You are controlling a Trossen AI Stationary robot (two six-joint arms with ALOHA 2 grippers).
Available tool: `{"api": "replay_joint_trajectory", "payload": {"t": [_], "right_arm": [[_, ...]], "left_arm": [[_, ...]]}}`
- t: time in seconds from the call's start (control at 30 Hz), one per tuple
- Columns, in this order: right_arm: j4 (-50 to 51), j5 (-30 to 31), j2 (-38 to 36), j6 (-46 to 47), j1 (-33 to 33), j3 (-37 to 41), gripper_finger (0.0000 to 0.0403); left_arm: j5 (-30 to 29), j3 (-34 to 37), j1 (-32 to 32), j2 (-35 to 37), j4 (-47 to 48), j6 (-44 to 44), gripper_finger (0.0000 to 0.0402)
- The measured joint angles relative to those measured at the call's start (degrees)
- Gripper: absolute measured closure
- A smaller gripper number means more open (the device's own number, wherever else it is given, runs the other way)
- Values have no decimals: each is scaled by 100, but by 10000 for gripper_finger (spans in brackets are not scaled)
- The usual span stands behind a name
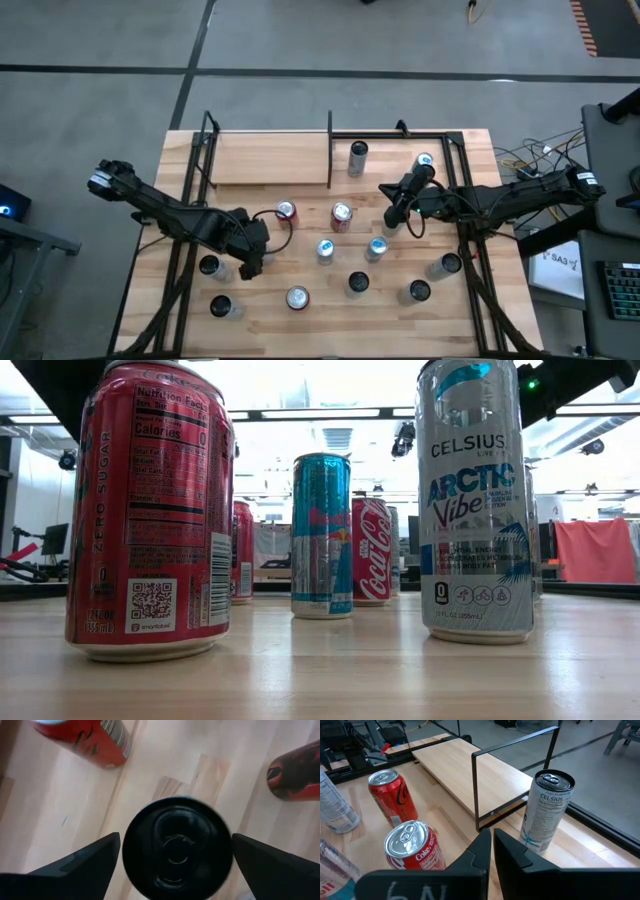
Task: Place canned beverage on shelf
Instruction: Put the top right white and pink soda can on the shelf
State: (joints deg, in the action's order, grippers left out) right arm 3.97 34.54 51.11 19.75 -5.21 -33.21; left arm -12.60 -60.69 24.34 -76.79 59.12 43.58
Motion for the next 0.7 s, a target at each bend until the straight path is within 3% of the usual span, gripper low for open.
{"api": "replay_joint_trajectory", "payload": {"t": [0.13,0.37,0.7], "right_arm": [[0,0,0,2,0,0,390],[0,0,0,13,-2,0,390],[0,-2,0,15,-2,0,390]], "left_arm": [[-2,7,0,0,-1,53,64],[-2,7,0,2,16,53,169],[17,-290,-7,0,505,0,169]]}}
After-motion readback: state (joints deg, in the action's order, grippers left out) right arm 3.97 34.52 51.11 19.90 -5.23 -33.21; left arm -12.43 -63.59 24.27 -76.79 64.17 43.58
